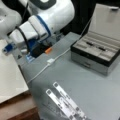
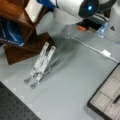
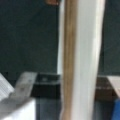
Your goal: Open the box. Pick up the pen. Place the pen in the box. Pick up the book. Place the book on the shelf.
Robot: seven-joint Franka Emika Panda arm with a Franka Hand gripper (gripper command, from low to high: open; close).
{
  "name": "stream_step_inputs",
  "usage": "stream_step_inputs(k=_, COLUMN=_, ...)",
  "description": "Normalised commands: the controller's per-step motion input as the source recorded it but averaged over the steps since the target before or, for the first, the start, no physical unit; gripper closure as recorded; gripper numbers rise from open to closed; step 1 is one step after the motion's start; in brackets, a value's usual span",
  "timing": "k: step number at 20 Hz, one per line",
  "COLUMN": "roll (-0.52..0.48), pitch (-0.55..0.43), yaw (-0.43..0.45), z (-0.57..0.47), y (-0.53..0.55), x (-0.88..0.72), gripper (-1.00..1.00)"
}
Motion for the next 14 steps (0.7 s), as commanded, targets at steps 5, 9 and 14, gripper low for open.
stream_step_inputs(k=5, roll=0.034, pitch=-0.140, yaw=0.139, z=0.00, y=-0.11, x=-0.26, gripper=-1.00)
stream_step_inputs(k=9, roll=0.062, pitch=-0.147, yaw=0.134, z=0.01, y=-0.05, x=-0.23, gripper=-1.00)
stream_step_inputs(k=14, roll=0.091, pitch=-0.148, yaw=0.120, z=0.00, y=0.05, x=-0.18, gripper=-1.00)
